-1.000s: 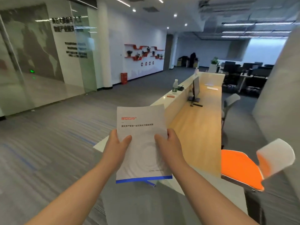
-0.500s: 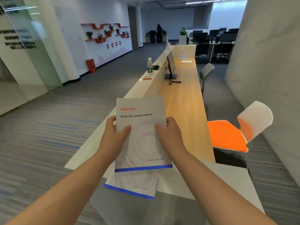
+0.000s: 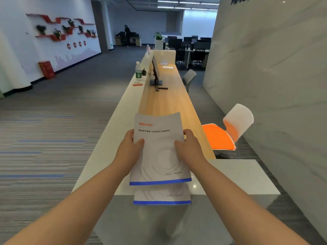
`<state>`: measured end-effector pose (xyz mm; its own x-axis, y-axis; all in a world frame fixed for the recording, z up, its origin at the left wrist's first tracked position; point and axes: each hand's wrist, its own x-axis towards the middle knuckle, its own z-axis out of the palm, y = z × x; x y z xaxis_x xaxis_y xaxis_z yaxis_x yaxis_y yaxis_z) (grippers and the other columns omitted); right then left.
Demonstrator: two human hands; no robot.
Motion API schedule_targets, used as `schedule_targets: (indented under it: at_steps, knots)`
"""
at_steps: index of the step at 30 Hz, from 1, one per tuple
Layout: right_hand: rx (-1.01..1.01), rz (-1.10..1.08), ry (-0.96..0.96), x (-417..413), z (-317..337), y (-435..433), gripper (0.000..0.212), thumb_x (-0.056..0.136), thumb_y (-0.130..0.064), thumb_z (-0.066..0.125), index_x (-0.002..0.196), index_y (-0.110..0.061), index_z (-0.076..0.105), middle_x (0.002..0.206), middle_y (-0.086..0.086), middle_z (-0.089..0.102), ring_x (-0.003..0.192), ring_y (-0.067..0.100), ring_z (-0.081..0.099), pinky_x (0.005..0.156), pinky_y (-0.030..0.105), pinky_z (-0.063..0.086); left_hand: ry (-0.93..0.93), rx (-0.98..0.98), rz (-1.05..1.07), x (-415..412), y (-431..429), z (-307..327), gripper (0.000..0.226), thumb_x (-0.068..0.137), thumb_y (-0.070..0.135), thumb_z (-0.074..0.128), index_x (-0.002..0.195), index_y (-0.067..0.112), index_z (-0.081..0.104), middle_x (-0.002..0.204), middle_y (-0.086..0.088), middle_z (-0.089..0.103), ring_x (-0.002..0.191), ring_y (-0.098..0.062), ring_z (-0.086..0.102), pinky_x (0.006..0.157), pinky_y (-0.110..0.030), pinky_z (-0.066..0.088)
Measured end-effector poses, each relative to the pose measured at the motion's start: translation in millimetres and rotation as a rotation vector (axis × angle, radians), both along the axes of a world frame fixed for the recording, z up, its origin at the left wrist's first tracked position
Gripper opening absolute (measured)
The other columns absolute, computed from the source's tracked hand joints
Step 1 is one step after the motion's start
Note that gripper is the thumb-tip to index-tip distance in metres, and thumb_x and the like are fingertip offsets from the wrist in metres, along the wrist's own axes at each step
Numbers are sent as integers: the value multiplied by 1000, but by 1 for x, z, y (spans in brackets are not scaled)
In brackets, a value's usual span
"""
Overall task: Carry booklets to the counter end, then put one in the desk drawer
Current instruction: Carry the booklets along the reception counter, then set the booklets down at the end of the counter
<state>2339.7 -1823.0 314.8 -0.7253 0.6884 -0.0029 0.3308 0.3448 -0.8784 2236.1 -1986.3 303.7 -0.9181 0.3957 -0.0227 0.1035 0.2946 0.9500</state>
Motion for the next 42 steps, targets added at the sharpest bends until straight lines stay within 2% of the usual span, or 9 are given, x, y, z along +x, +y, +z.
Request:
schedule_targets:
  at_steps: [7,12,15,18,21,24,29,36,42]
  knots:
    - [56,-102,-40,11,-31,-23,35,94,-14,55,128,-16,59,120,6,66,105,26,65,87,42,57,-25,-87,-104,-5,-12,-31,47,98,22,53,145,21,48,131,0,66,112,-24,65,96,-41,54]
    - [61,-128,-44,9,-49,-9,34,93,-15,57,127,-21,60,116,5,66,100,24,66,87,42,59,27,-173,-128,-11,3,-46,43,98,21,56,140,18,49,122,4,63,103,-18,61,86,-32,48]
    - [97,-106,-105,1,-63,2,38,93,-16,60,131,-16,57,118,6,65,102,25,65,81,36,53,36,-272,-124,-17,10,-59,41,97,22,57,137,16,51,128,-2,66,111,-25,64,88,-35,49]
    - [132,-62,-181,-7,-80,6,44,93,-20,63,135,-12,54,123,9,65,107,27,65,83,35,51,47,-353,-109,-21,8,-70,40,98,23,59,136,14,53,125,-1,65,113,-27,64,83,-32,46]
    - [173,-31,-251,-11,-91,6,47,95,-24,62,138,-8,53,131,11,61,116,30,61,91,36,48,87,-407,-106,-27,1,-78,39,93,30,62,129,15,61,123,-3,68,107,-26,68,88,-40,56]
    - [235,-32,-296,-12,-97,3,45,98,-26,59,137,-6,53,132,13,55,118,32,58,93,38,46,101,-453,-107,-32,-1,-86,44,88,36,62,127,15,64,122,-7,66,105,-26,68,91,-46,57]
    - [322,-49,-373,-9,-101,3,35,100,-33,53,122,-6,60,120,12,49,107,30,55,81,32,39,131,-576,-100,-22,5,-83,52,96,38,61,137,8,52,134,-14,45,114,-33,59,98,-42,49]
    - [361,-57,-416,-1,-98,5,30,100,-32,53,105,-4,62,116,14,49,111,34,48,92,41,44,151,-596,-105,-22,9,-89,48,94,41,62,129,9,59,132,-14,50,117,-32,56,96,-40,49]
    - [340,-54,-417,8,-97,2,32,100,-33,53,109,-4,62,118,14,49,114,34,46,91,40,42,169,-616,-129,-19,8,-89,51,94,43,60,132,9,58,136,-13,49,122,-32,53,99,-41,48]
